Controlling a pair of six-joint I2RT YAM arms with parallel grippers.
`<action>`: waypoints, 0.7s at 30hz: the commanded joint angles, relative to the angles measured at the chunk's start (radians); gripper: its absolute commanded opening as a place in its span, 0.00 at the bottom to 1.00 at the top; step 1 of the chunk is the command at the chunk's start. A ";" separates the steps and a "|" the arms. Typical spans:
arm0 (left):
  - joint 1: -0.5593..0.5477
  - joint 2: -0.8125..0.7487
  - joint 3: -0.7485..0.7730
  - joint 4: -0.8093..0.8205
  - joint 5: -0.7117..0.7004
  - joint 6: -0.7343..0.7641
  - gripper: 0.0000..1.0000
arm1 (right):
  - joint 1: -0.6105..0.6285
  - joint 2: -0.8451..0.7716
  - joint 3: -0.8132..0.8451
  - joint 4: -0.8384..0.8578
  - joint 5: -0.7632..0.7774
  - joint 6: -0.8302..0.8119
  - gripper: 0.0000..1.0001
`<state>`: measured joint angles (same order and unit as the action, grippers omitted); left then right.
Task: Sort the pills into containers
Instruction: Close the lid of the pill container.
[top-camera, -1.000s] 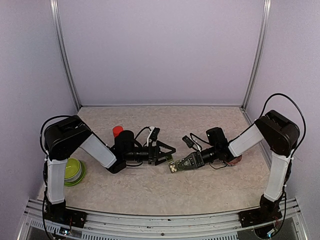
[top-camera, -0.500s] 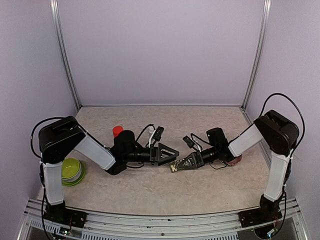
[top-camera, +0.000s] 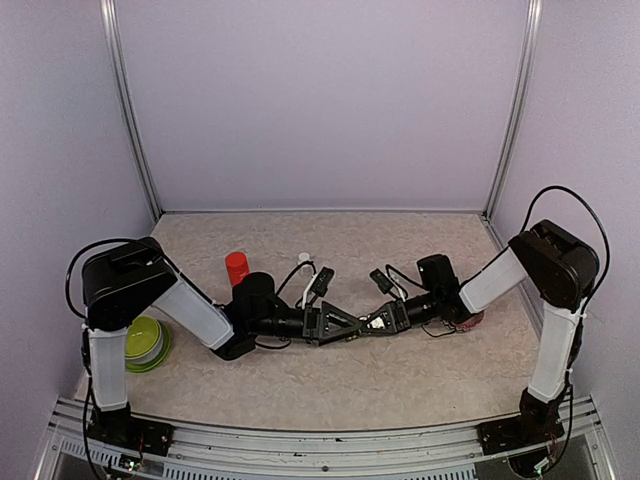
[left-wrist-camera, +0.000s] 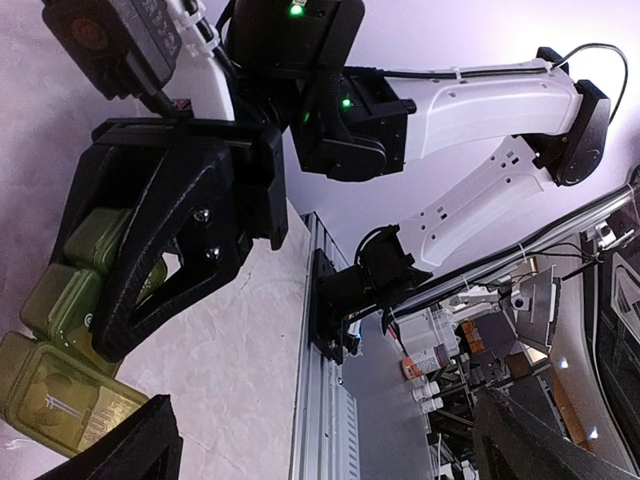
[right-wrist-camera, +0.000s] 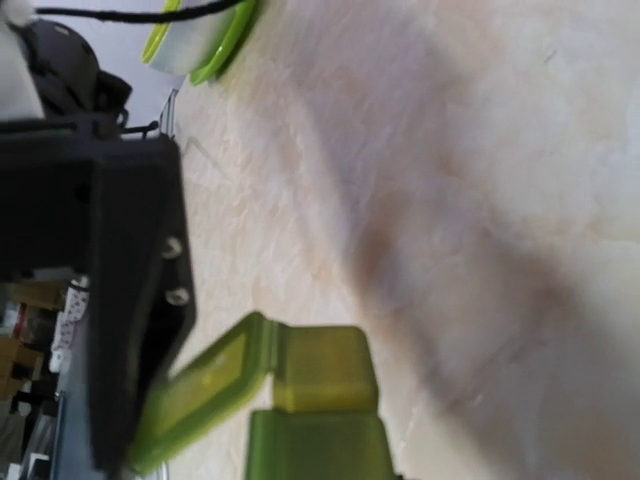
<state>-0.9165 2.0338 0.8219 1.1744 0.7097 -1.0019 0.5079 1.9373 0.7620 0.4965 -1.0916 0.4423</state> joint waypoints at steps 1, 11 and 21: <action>-0.015 0.033 -0.007 0.040 -0.010 -0.006 0.99 | -0.017 0.003 -0.023 0.082 -0.030 0.060 0.18; -0.023 0.057 -0.005 0.029 -0.022 -0.014 0.99 | -0.026 -0.003 -0.049 0.174 -0.058 0.115 0.18; 0.003 0.053 -0.010 -0.024 -0.092 -0.044 0.99 | -0.028 -0.015 -0.060 0.205 -0.067 0.124 0.17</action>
<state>-0.9257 2.0731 0.8185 1.1763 0.6556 -1.0279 0.4911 1.9373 0.7200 0.6506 -1.1286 0.5537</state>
